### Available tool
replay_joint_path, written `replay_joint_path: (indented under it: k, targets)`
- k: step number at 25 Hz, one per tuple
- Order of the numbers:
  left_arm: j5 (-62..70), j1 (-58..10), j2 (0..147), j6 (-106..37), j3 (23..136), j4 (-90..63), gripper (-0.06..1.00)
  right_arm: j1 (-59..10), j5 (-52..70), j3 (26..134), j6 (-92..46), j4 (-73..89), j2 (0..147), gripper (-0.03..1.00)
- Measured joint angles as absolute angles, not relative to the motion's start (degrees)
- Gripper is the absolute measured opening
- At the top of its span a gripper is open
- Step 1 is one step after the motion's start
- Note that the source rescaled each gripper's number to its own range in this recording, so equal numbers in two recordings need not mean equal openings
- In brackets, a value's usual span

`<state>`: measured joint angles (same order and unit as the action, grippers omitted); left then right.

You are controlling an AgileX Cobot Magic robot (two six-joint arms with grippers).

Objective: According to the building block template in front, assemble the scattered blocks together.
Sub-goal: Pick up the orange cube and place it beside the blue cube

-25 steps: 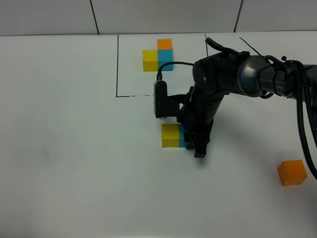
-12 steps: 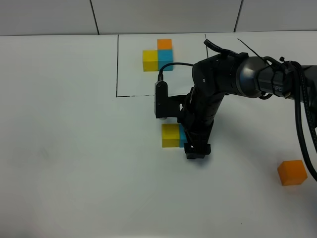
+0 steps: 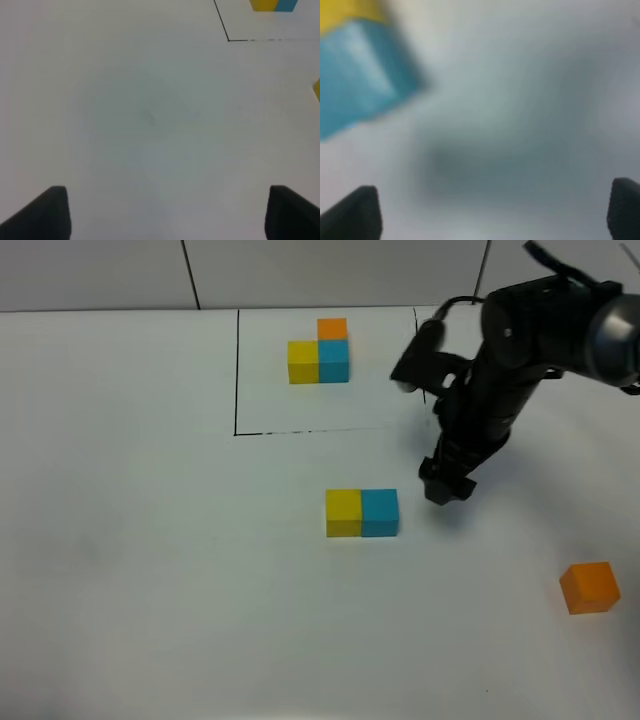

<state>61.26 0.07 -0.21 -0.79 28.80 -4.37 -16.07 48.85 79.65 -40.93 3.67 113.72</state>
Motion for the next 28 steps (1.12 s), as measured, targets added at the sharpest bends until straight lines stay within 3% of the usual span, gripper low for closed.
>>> replay_joint_path:
  k: [13, 28]
  targets:
    - [61.3, 0.1, -0.2, -0.8, 28.8, -4.4, 0.67, -4.8, 39.2, 54.1, -12.2, 1.2, 93.7, 0.82]
    - [61.3, 0.1, -0.2, -0.7, 28.8, -4.4, 0.67, -3.2, 34.2, 43.1, -6.4, 0.0, 93.5, 0.82]
